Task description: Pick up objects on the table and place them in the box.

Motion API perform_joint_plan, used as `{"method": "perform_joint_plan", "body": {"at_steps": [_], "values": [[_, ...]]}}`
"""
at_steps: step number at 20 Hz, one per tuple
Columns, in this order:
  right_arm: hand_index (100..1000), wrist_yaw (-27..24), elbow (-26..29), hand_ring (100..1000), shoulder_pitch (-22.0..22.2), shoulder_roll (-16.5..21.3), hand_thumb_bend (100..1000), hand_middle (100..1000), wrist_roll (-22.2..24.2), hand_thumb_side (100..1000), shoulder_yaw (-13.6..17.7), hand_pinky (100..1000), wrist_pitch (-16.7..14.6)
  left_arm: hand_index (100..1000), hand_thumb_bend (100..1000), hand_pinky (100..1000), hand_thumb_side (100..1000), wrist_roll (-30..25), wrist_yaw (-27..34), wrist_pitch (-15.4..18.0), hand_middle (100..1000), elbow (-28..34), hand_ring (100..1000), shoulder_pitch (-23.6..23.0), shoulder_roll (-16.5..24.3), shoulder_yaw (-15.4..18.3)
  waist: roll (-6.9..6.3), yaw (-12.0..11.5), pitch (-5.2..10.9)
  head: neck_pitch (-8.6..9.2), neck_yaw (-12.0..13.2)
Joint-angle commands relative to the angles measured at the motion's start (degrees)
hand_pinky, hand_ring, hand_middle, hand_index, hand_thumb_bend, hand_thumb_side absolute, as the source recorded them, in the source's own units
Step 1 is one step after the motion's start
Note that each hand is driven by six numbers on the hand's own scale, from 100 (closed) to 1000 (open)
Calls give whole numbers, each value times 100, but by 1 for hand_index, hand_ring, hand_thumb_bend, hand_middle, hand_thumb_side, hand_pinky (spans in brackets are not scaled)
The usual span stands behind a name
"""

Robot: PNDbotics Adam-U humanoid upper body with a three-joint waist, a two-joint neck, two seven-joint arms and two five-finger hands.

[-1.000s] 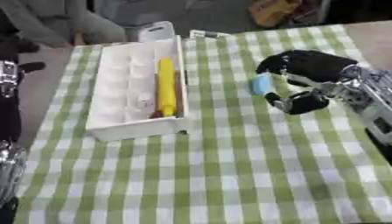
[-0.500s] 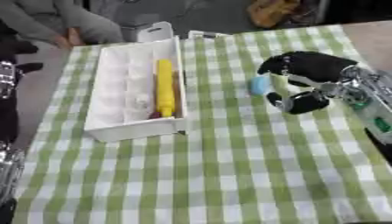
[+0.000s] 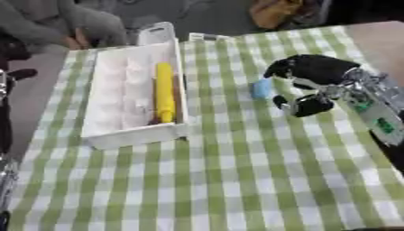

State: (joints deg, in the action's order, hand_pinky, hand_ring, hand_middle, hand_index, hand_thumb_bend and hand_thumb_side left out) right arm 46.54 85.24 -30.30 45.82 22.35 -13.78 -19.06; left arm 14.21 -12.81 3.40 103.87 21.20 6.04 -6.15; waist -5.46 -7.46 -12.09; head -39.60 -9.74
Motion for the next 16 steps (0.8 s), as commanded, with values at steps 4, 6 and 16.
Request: {"method": "perform_joint_plan", "body": {"at_steps": [4, 6, 16], "values": [[945, 39, 24, 888, -111, 156, 194, 860, -30, 286, 79, 943, -16, 753, 100, 722, 813, -13, 9, 6, 648, 119, 1000, 74, 128, 4, 101, -23, -28, 125, -483], [946, 38, 19, 888, -117, 150, 192, 861, -16, 286, 66, 943, -26, 753, 100, 722, 813, -17, 9, 5, 648, 117, 1000, 73, 130, 1, 100, -39, -27, 136, -518], [945, 80, -171, 886, -164, 248, 182, 858, -79, 277, 170, 942, 9, 753, 100, 724, 806, -106, 5, -3, 635, 108, 1000, 125, 148, -40, 90, -313, -88, 74, -94]]}}
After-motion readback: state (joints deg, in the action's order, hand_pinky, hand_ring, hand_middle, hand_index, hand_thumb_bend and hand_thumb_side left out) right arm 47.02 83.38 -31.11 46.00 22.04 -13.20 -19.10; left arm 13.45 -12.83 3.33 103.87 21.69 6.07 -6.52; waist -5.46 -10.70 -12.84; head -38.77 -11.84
